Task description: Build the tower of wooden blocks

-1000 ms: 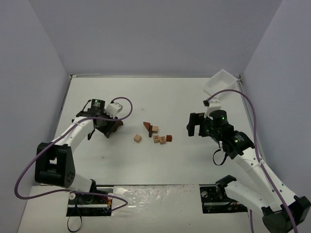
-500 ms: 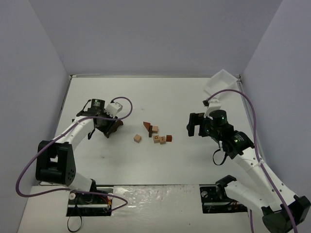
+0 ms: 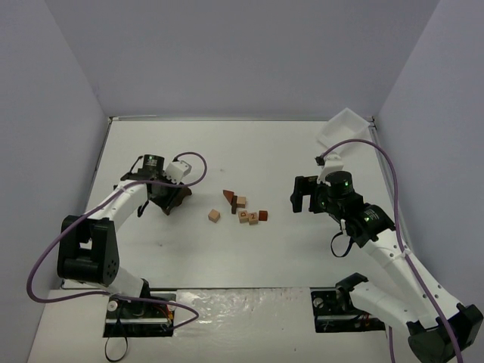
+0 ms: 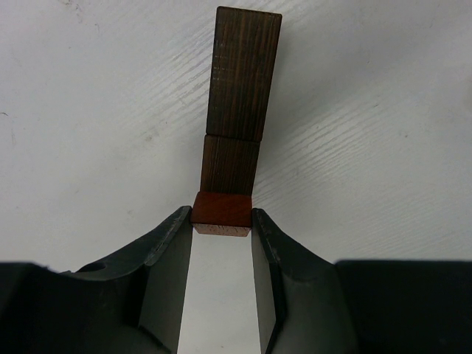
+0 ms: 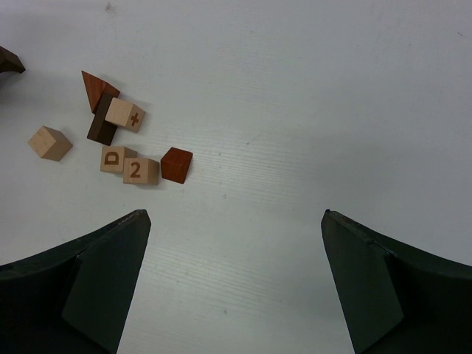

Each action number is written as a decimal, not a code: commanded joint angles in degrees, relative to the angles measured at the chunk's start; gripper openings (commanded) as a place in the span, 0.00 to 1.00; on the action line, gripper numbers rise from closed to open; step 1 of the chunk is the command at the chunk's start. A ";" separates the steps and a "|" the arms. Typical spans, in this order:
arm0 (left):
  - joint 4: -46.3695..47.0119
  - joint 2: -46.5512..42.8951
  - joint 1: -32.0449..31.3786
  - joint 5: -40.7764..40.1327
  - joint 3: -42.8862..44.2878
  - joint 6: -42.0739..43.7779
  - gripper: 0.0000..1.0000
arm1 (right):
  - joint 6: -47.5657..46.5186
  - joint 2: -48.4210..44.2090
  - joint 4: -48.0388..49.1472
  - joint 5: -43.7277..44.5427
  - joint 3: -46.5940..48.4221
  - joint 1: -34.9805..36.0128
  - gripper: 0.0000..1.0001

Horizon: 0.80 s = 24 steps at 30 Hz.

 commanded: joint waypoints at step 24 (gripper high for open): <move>0.99 0.31 1.21 1.08 3.01 0.34 0.12 | -0.31 0.17 2.02 -0.49 0.92 0.26 1.00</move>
